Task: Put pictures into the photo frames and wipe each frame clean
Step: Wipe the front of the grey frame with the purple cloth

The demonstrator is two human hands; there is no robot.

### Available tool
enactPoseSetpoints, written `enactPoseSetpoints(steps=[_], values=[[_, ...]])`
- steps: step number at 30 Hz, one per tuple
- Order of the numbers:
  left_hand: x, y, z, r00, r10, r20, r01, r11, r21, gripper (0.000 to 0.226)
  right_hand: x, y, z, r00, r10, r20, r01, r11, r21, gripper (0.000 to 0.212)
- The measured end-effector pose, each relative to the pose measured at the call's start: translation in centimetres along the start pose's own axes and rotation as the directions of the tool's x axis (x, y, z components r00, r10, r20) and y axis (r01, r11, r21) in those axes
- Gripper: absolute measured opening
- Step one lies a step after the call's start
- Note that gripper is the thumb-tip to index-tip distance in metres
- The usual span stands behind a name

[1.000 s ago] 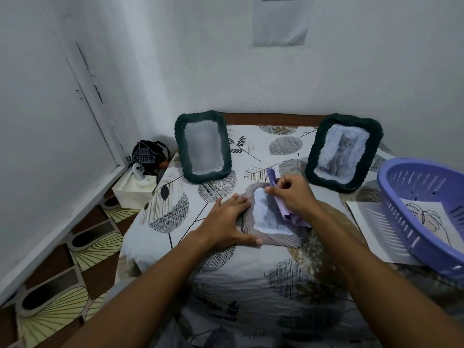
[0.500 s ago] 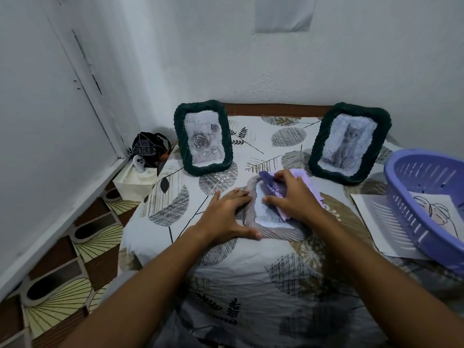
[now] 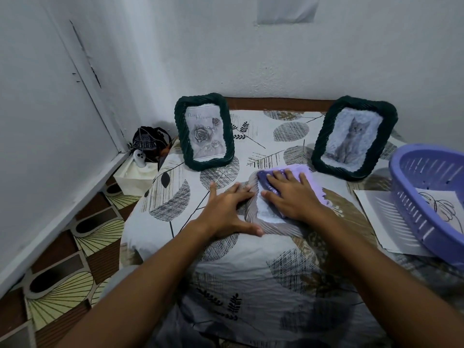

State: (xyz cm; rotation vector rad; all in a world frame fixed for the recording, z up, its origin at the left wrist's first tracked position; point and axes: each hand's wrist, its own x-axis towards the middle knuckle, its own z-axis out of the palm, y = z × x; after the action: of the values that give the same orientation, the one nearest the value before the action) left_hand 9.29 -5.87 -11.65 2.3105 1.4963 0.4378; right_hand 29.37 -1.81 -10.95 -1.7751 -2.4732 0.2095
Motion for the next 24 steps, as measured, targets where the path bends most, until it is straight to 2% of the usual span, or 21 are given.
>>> enactPoseSetpoints(steps=[5, 11, 17, 21, 24], values=[[-0.1, 0.0, 0.0, 1.0, 0.006, 0.002, -0.006, 0.999, -0.038, 0.105, -0.1, -0.3, 0.4, 1.0, 0.005, 0.009, -0.004, 0.998, -0.06, 0.07], [-0.1, 0.0, 0.1, 1.0, -0.018, 0.0, 0.018, 1.0, -0.022, 0.107, -2.1, -0.5, 0.3, 1.0, -0.021, 0.019, 0.022, 0.998, -0.056, 0.077], [0.0, -0.4, 0.2, 1.0, -0.009, 0.008, 0.009, 1.0, -0.02, 0.106, -2.2, -0.5, 0.3, 0.998, 0.058, 0.006, -0.056, 0.991, -0.12, 0.103], [0.0, -0.3, 0.2, 1.0, 0.002, 0.006, -0.002, 1.0, -0.026, 0.105, -0.5, -1.3, 0.3, 0.993, 0.113, 0.036, -0.109, 0.99, -0.087, 0.088], [0.0, -0.4, 0.3, 1.0, -0.002, 0.002, 0.002, 1.0, -0.025, 0.107, -0.8, -1.7, 0.3, 0.996, 0.084, 0.038, -0.081, 0.994, -0.069, 0.085]])
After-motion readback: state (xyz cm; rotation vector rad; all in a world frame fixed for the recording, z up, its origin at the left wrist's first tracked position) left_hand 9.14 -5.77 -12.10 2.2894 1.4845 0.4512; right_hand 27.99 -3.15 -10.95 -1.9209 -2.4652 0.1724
